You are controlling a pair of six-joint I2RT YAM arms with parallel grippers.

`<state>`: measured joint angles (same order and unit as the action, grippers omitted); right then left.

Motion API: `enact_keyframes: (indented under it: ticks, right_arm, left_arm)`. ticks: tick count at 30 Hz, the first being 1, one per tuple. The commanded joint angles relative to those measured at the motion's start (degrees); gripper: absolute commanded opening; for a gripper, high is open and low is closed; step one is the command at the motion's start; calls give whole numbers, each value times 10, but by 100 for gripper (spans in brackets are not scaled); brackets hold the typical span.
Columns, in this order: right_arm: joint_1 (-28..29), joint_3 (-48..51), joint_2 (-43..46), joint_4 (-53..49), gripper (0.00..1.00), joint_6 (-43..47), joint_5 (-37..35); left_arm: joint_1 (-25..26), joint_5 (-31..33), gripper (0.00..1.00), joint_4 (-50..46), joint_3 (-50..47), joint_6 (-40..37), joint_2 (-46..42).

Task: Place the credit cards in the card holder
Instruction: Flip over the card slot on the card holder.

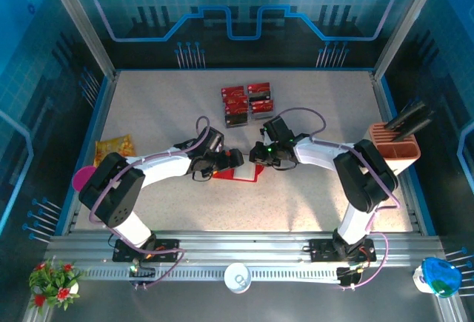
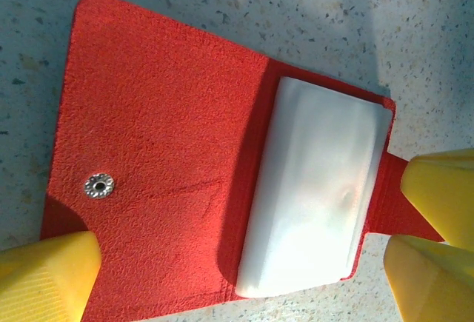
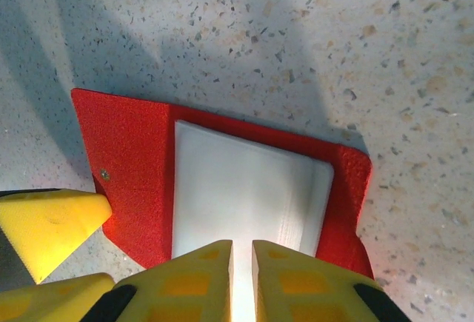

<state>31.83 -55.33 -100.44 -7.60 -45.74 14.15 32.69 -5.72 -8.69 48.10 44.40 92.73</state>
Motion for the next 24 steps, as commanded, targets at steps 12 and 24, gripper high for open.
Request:
enact_keyframes:
  ticks: [12, 24]
  right_arm:
    - [-11, -7, -50, 5, 13, 41, 26]
    - [-6, -26, -71, 5, 12, 35, 45]
  left_arm:
    - [8, 37, 99, -80, 33, -44, 38]
    - [16, 42, 99, -93, 39, -70, 57]
